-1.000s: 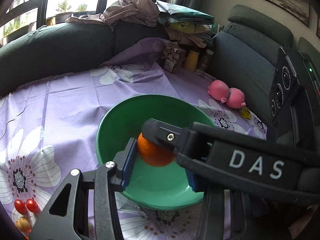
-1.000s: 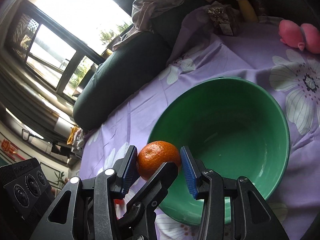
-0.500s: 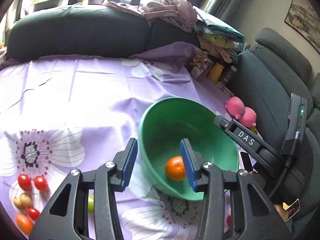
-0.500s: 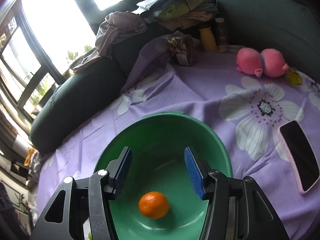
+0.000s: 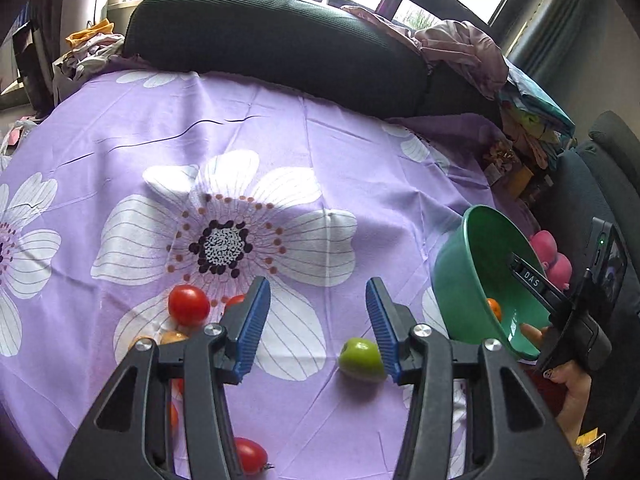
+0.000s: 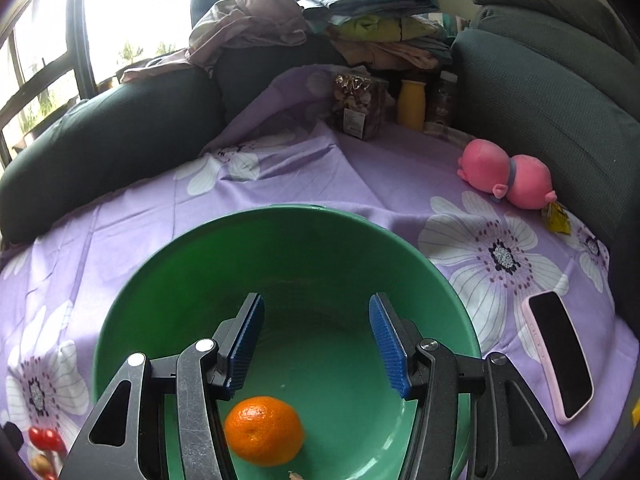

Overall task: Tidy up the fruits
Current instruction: 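Open the right gripper to drop the orange into the bowl, then return the right tool to the fruit and position it around the second orange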

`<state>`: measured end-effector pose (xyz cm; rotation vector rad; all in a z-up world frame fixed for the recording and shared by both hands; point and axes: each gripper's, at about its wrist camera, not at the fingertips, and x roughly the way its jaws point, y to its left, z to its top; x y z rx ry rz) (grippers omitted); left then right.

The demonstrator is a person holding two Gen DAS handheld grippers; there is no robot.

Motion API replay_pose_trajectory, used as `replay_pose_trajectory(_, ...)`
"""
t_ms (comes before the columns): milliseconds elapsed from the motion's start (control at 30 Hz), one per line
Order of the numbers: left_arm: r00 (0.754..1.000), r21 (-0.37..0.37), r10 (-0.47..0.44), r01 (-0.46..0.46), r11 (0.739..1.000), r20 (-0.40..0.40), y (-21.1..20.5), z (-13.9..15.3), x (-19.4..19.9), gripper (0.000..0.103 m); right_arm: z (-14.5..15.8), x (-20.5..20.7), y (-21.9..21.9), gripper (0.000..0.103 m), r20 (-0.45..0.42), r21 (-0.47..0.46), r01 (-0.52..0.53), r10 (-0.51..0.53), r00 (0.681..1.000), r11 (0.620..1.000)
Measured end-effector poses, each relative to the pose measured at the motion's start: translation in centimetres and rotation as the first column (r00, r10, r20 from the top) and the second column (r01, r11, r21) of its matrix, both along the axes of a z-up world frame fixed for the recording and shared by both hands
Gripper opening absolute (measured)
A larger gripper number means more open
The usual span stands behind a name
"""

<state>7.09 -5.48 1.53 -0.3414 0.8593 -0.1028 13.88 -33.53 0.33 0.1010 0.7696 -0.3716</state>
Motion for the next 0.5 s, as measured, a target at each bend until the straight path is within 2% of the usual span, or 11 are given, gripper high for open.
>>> replay_pose_trajectory(133,1.0,-0.011,0.031,-0.031,0.999,-0.001,2.1,-0.1,-0.1,0.049,-0.5,0.1,1.4,0.055,-0.037,-0.081,-0.032,0.029,0.999,0.996)
replay_pose_trajectory(300,1.0,-0.045,0.007,-0.008,0.999,-0.026,3.0,-0.5,0.3,0.05,-0.6,-0.3,2.6,0.055,-0.072,-0.22,-0.035,0.02,0.997,0.975)
replay_pose_trajectory(500,0.999,-0.068,0.016,-0.019,0.997,-0.044,3.7,-0.7,0.3,0.051,-0.8,-1.3,3.3,0.055,-0.162,-0.177,-0.092,0.063,0.985,0.98)
